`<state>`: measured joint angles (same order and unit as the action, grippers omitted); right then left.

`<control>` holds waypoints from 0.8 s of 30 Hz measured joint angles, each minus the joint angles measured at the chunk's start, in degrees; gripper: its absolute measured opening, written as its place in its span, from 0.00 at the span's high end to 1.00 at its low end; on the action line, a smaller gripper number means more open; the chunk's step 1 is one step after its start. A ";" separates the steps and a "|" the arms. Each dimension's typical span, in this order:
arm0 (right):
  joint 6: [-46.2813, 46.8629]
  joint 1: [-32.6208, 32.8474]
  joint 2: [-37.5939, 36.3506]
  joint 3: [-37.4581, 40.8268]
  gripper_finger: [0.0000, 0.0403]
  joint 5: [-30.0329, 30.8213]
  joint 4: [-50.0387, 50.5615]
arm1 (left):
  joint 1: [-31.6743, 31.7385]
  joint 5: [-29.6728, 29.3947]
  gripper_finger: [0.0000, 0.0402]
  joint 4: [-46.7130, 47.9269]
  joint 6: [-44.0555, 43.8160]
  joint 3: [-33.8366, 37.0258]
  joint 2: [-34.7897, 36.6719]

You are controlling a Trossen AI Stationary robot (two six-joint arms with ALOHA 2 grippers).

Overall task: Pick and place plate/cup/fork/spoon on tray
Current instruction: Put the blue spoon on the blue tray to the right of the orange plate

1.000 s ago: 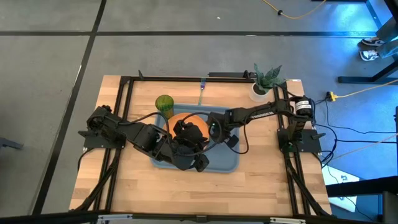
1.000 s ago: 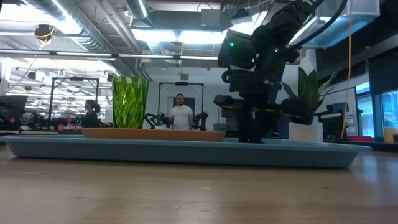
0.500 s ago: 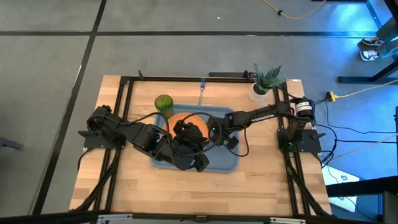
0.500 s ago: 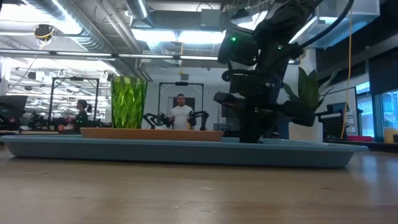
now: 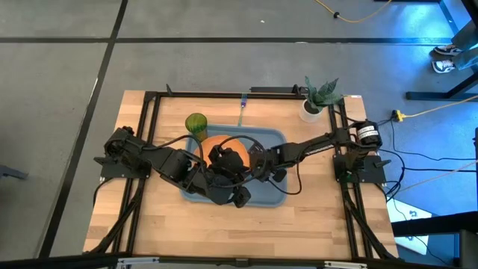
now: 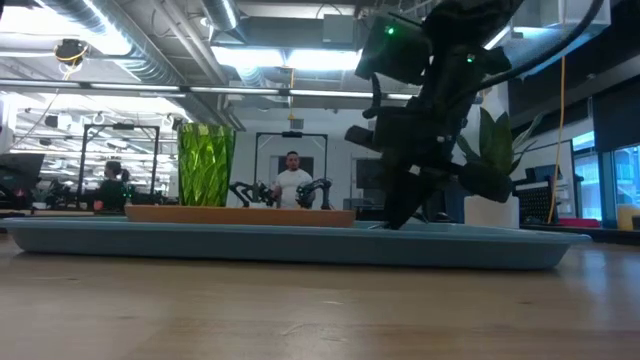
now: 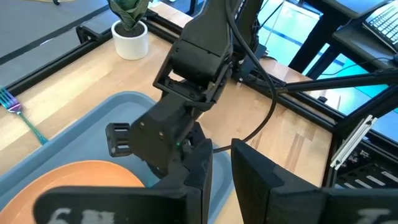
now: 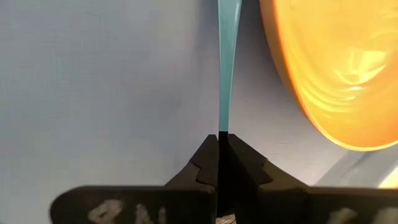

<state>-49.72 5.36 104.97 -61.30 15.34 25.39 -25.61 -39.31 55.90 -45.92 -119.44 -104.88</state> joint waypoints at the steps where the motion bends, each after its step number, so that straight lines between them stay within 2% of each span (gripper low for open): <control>1: 0.20 0.37 0.00 0.00 0.96 0.57 -0.06 | -0.01 0.00 0.87 0.00 0.11 0.00 0.00; 14: 1.11 5.28 -0.48 0.00 0.96 6.97 2.04 | -1.11 0.00 0.87 0.00 1.98 0.00 0.00; 18: 1.31 7.27 -0.94 0.00 0.96 12.08 2.00 | -1.49 0.02 0.87 0.02 2.21 0.00 0.00; 24: 9.31 8.72 -1.05 0.00 0.96 15.96 1.57 | -2.05 0.02 0.87 0.02 2.96 0.00 0.00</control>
<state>-40.42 14.09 103.92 -61.30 31.30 26.96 -27.65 -39.29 55.92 -42.96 -119.44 -104.88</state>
